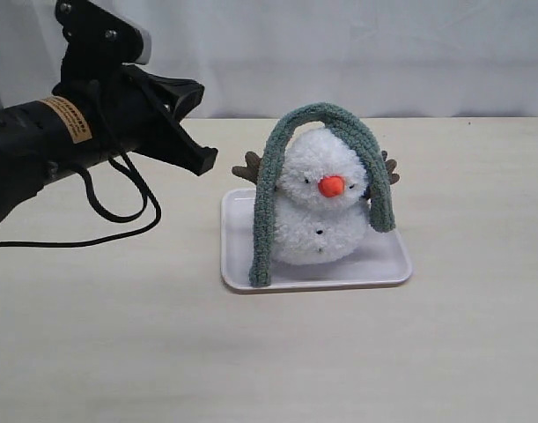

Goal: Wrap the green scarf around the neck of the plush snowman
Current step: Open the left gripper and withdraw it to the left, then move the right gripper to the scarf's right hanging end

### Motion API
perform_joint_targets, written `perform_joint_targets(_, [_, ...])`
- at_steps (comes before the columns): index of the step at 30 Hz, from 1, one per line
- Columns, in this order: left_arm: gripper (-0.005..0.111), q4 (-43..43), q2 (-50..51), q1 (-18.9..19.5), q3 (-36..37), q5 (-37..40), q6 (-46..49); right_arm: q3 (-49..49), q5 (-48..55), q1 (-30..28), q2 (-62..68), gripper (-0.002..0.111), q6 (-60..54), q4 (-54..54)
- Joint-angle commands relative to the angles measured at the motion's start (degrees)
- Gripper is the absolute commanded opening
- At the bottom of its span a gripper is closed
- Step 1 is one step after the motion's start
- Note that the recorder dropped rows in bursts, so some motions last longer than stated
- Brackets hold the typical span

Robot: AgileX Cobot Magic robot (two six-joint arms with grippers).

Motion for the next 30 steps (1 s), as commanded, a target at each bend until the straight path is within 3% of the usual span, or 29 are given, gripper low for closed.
perform_joint_targets(1, [0.000,0.38,0.55,2.92,0.17,0.36,-2.98,-7.43,7.92,-0.25,2.16,0.004,8.94,4.26])
perform_joint_targets(6, [0.000,4.00,0.55,2.92,0.17,0.51,-3.51,-26.03,15.32,-0.16,23.55,0.004,9.91,-4.66])
perform_joint_targets(9, [0.000,4.00,0.55,2.92,0.17,0.50,-3.64,-36.99,30.93,-0.16,36.40,0.005,14.87,-8.94])
perform_joint_targets(13, [0.000,6.20,0.55,2.92,0.17,0.39,-3.64,-49.49,46.80,-0.16,52.21,0.021,13.31,-9.86])
perform_joint_targets(14, [0.000,7.95,0.55,2.92,0.17,0.26,-3.86,-54.58,54.58,-0.16,58.41,0.030,10.19,-9.03])
perform_joint_targets(15, [0.000,8.42,0.55,2.92,0.17,0.26,-3.86,-57.54,59.15,-0.16,61.38,0.034,7.00,-6.78])
perform_joint_targets(16, [0.000,8.42,0.55,2.92,0.17,0.16,-3.86,-63.05,67.69,-0.16,66.51,0.039,-4.22,0.23])
perform_joint_targets(18, [0.000,8.53,0.55,2.92,0.17,0.16,-3.86,-68.75,74.92,-0.16,71.91,0.040,-17.63,13.39])
perform_joint_targets(19, [0.000,9.63,0.55,2.92,0.17,0.16,-4.22,-72.88,80.25,-0.16,76.05,0.039,-32.01,26.70])
perform_joint_targets(21, [0.000,9.63,0.55,2.92,0.17,0.29,-4.22,-74.63,84.70,-0.16,79.76,0.039,-46.81,42.37])
perform_joint_targets(24, [0.000,9.63,0.55,2.92,0.17,0.29,-4.22,-74.80,89.94,-0.16,84.31,0.039,-62.60,56.97])
perform_joint_targets(27, [0.000,9.63,0.55,2.92,0.17,0.45,-4.22,-74.80,92.64,0.38,87.85,0.039,-67.27,59.26])
perform_joint_targets(30, [0.000,9.63,0.55,2.92,0.17,0.54,-4.22,-74.80,90.02,3.45,90.21,0.039,-66.42,51.35])
